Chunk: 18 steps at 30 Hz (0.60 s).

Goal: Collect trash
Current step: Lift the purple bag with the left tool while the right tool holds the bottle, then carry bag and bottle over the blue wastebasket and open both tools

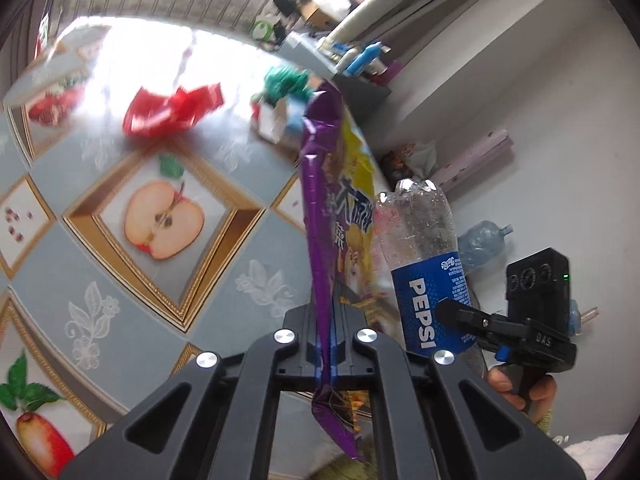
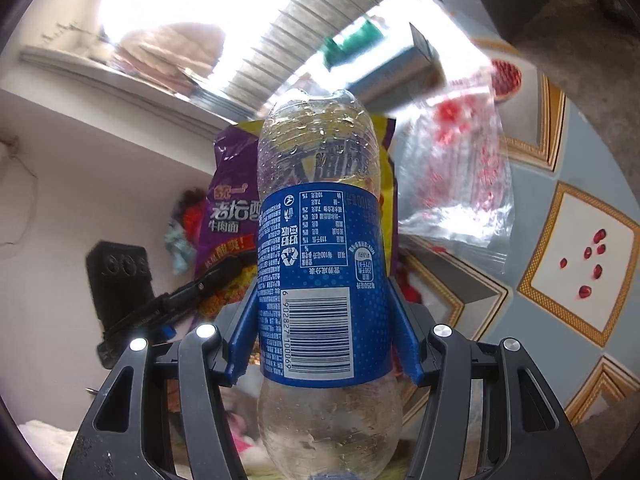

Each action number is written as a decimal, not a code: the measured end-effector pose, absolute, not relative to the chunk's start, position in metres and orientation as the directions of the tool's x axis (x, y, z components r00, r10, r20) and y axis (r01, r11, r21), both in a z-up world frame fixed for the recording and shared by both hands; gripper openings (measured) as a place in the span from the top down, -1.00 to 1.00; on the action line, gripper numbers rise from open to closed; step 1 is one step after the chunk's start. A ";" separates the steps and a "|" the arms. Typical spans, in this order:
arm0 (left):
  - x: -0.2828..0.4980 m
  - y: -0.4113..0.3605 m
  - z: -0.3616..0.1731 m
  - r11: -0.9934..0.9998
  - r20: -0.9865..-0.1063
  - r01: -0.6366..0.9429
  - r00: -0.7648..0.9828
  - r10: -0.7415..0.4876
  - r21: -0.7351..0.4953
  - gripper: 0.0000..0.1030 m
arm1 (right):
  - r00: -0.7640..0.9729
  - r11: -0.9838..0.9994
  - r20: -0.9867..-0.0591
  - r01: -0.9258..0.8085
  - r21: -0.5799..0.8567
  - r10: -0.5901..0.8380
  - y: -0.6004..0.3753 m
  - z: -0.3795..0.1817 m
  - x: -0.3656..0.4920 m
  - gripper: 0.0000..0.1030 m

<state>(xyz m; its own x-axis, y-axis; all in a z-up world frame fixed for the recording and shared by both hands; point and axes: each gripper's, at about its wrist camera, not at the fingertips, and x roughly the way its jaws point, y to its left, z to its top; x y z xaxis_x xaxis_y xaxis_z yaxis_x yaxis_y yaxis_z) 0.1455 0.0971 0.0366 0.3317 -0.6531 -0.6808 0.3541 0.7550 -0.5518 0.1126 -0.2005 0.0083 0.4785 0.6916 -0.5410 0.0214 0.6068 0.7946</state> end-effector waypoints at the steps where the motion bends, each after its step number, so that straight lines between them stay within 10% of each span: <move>1: 0.142 0.098 0.046 0.751 -0.672 0.366 0.341 -0.657 -0.549 0.96 | 0.494 0.589 -0.517 0.012 0.808 0.699 -0.206 0.013 0.108 -0.07; 11: 0.124 0.027 0.120 0.662 -0.603 0.551 0.321 -0.731 -0.509 0.96 | 0.730 0.479 -0.332 0.007 0.878 0.598 -0.317 0.049 0.037 -0.07; 18: 0.130 -0.113 0.117 0.546 -0.669 0.709 0.141 -0.730 -0.446 0.96 | 0.859 0.401 -0.406 0.268 0.876 0.312 -0.426 0.013 -0.043 -0.08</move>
<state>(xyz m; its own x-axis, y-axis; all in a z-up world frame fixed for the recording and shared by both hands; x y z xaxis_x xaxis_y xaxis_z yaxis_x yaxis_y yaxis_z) 0.1300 -0.1127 0.1173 0.1411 -0.7298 -0.6690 0.7087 0.5463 -0.4465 -0.0433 -0.4259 0.0133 0.8593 0.3115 -0.4056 0.2683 0.4007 0.8761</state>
